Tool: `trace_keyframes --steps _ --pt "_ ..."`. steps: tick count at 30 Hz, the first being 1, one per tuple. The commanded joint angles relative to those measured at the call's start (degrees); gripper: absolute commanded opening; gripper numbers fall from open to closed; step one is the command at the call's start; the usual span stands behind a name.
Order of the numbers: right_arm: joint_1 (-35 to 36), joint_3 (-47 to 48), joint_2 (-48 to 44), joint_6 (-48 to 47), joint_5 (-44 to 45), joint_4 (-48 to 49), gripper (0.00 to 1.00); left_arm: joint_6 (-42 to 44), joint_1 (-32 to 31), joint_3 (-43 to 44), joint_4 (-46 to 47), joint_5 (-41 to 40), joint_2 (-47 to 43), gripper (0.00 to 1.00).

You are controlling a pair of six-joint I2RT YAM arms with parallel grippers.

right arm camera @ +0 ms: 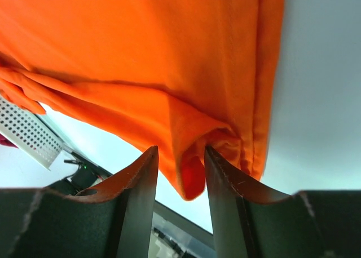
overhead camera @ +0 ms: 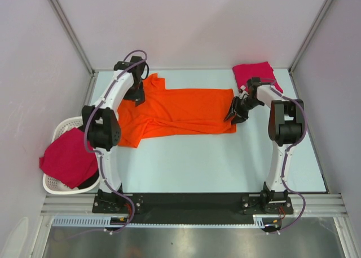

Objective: Fold and stack the t-shirts
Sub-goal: Fold the flattened tshirt in 1/3 of the way

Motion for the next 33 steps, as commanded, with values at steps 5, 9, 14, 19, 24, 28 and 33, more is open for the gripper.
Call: trace_keyframes --steps 5,9,14,19,24,28,33 --pt "-0.2 -5.1 -8.6 -3.1 2.7 -5.3 0.43 1.2 0.2 -4.0 0.4 1.3 -8.3 1.0" --pt "-0.9 -5.7 -12.4 -2.8 4.4 -5.7 0.43 1.7 0.1 -6.1 0.6 1.1 -9.5 1.0" --pt "-0.6 -8.4 -14.1 -2.3 3.1 -5.6 0.43 2.4 -0.1 -8.2 0.9 0.7 -10.2 1.0" --pt "-0.1 -13.0 -15.0 -1.5 3.0 -3.4 0.43 2.7 -0.5 -8.5 0.9 0.3 -10.0 1.0" --pt "0.2 -14.2 -14.1 -1.3 3.0 -2.0 0.43 3.0 -0.6 -7.8 1.0 0.7 -10.1 1.0" --pt "0.6 -13.2 -13.0 -0.7 2.5 -1.0 0.43 3.1 -0.7 -8.3 1.0 0.7 -10.4 1.0" --pt "1.4 -10.6 -9.7 -0.7 2.5 -0.9 0.43 3.2 -1.0 -9.1 1.2 0.7 -10.6 1.0"
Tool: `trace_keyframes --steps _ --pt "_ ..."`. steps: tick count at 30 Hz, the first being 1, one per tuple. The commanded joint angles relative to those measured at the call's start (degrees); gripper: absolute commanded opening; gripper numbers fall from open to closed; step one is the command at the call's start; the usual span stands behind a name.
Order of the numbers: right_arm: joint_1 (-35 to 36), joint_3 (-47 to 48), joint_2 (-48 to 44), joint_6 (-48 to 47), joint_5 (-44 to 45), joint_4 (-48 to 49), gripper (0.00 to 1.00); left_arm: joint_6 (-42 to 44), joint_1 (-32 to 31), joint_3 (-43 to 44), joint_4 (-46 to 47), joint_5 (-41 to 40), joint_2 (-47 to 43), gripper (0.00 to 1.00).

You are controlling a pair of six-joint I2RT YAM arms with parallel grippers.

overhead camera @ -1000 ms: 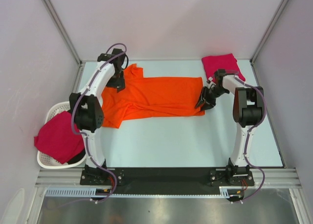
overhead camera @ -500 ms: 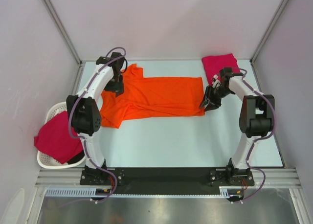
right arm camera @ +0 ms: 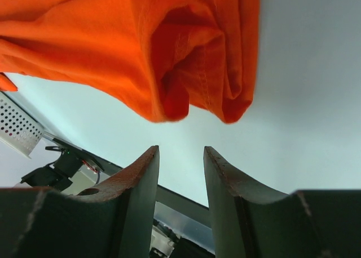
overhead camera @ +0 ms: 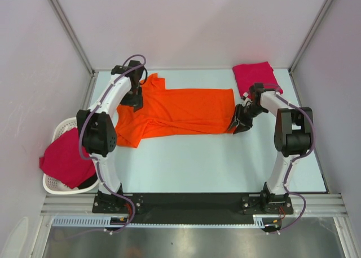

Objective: Fold and stack the t-shirts
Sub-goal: Fold the flattened tshirt in 1/3 of the way

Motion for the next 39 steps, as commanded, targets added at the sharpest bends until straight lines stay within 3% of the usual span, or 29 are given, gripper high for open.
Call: trace_keyframes --steps 1,11,12,14,26,38,39 --pt "1.2 3.7 3.2 0.4 -0.7 1.1 0.43 1.3 -0.5 -0.4 0.6 -0.1 -3.3 1.0" --pt "3.3 9.9 9.9 0.9 -0.1 1.8 0.38 1.4 -0.9 -0.8 0.6 0.3 -3.4 1.0" --pt "3.4 10.6 10.4 0.8 0.1 1.4 0.32 1.4 -1.0 -0.8 0.6 0.3 -3.4 1.0" --pt "3.5 12.3 11.5 1.0 0.2 0.8 0.0 1.5 -1.0 -0.7 0.5 0.3 -3.3 1.0" --pt "2.1 15.3 9.3 4.9 -7.9 5.6 0.0 2.2 -1.3 -1.3 1.0 1.0 -1.9 1.0" --pt "0.8 24.7 18.7 8.2 -8.1 8.7 0.0 2.5 -4.3 -1.8 1.2 1.8 0.4 1.0" --pt "0.8 25.3 20.0 8.2 -8.0 8.7 0.03 2.5 -4.5 -1.7 1.1 1.8 0.6 1.0"
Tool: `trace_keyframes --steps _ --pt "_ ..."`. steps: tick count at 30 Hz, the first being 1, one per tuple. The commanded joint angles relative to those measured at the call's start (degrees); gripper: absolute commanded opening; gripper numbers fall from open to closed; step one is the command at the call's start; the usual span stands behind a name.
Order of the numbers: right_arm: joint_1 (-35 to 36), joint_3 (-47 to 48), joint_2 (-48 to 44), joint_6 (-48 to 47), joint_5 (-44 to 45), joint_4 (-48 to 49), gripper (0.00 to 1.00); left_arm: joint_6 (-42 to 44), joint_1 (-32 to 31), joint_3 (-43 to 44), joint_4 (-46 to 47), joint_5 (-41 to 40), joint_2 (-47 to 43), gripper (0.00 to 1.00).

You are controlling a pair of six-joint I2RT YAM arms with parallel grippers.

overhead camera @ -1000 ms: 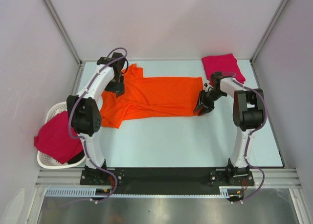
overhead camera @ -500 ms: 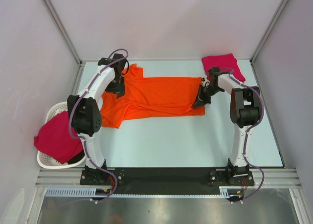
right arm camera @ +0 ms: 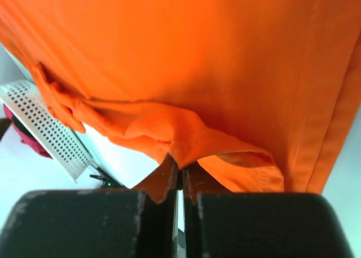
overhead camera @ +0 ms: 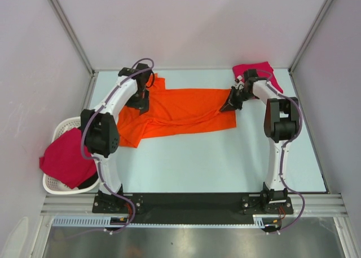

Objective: Fold and stack the t-shirts
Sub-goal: Fold the flattened tshirt in 1/3 of the way

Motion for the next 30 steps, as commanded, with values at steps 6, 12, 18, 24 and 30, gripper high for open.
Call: trace_keyframes --steps 6,12,18,24,30 --pt "-0.3 2.5 5.9 3.0 2.7 1.9 0.47 0.8 -3.3 -0.5 0.7 1.2 0.6 1.0" --pt "0.0 0.9 0.9 2.6 3.1 3.9 0.63 -0.2 -5.4 -5.3 3.8 2.3 -2.0 1.0" --pt "-0.3 -0.9 -3.3 0.9 2.2 2.3 0.62 -0.3 -5.5 -12.6 4.9 0.7 -3.6 0.99" --pt "-0.6 -4.6 -5.7 0.8 1.2 4.1 0.61 -1.6 -5.4 -15.7 5.6 -2.3 -10.4 0.99" --pt "-0.4 -5.4 -7.6 -2.1 2.3 1.4 0.6 -1.8 -5.5 -18.5 2.6 -1.5 -15.8 1.0"
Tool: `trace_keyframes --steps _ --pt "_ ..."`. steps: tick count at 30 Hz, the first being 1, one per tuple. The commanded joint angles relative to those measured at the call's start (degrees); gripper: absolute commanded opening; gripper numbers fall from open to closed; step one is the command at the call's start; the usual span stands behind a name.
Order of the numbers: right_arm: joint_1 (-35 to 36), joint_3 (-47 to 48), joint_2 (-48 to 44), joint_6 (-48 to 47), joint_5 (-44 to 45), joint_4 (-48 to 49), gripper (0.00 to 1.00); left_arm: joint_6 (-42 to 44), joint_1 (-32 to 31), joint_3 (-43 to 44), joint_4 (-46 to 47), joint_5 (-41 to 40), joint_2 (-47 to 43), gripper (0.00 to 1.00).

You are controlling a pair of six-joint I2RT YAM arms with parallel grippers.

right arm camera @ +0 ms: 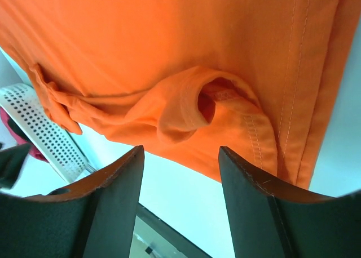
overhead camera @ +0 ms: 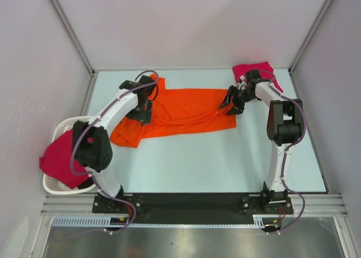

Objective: Fold and stack the t-shirts
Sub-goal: Fold the flattened tshirt in 1/3 of the way

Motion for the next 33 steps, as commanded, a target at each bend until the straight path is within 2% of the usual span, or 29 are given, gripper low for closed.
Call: trace_keyframes --steps 1,4,8,11,16,19,22,23,24,26,28,30,31,33 --pt "0.1 -1.2 -4.3 -4.3 1.0 -2.0 0.6 -0.7 0.0 -5.5 -1.0 0.0 -5.8 1.0" --pt "-0.2 -2.9 -5.8 -5.9 2.2 -3.6 0.6 0.0 0.1 -13.4 0.8 1.8 -7.3 0.99" --pt "-0.5 -4.6 -7.7 -7.8 2.2 -4.6 0.6 -0.6 0.5 -19.7 4.4 6.5 -7.8 0.98" --pt "-0.6 -5.3 -8.6 -7.9 1.7 -4.8 0.6 -3.3 2.6 -20.6 7.0 9.5 -8.2 0.98" --pt "-0.8 -6.4 -9.1 -8.0 1.1 -4.5 0.6 -3.2 4.6 -16.8 10.7 11.4 -7.3 0.99" --pt "-0.7 -6.1 -8.9 -8.0 0.7 -4.6 0.6 -2.9 8.1 -15.7 12.8 15.0 -6.3 0.99" --pt "-0.7 -5.7 -9.1 -8.1 0.4 -4.7 0.59 -2.5 14.1 -16.9 15.9 23.4 -7.2 0.99" --pt "-0.8 -5.6 -9.2 -8.2 0.4 -4.9 0.59 -2.1 18.2 -17.3 16.5 25.5 -7.6 0.99" --pt "-0.9 -5.6 -9.3 -8.4 0.5 -5.0 0.59 -1.3 20.2 -17.8 17.0 30.5 -7.6 0.99" --pt "-1.0 -5.6 -9.4 -8.6 0.4 -5.2 0.6 0.0 26.5 -18.2 17.1 32.6 -7.9 0.98" --pt "-1.3 -5.7 -9.7 -8.7 0.2 -5.3 0.6 0.9 30.1 -18.0 17.2 35.9 -8.4 0.98" --pt "-1.3 -5.9 -9.9 -8.8 0.0 -5.3 0.59 1.3 36.0 -19.3 19.6 42.9 -9.4 0.99" --pt "-1.5 -6.1 -9.9 -8.9 -0.1 -5.3 0.59 0.7 38.0 -20.1 20.8 50.9 -9.2 0.99" --pt "-1.6 -6.1 -9.9 -9.0 -0.1 -5.3 0.59 -0.9 42.4 -22.2 23.8 56.9 -7.6 0.98"
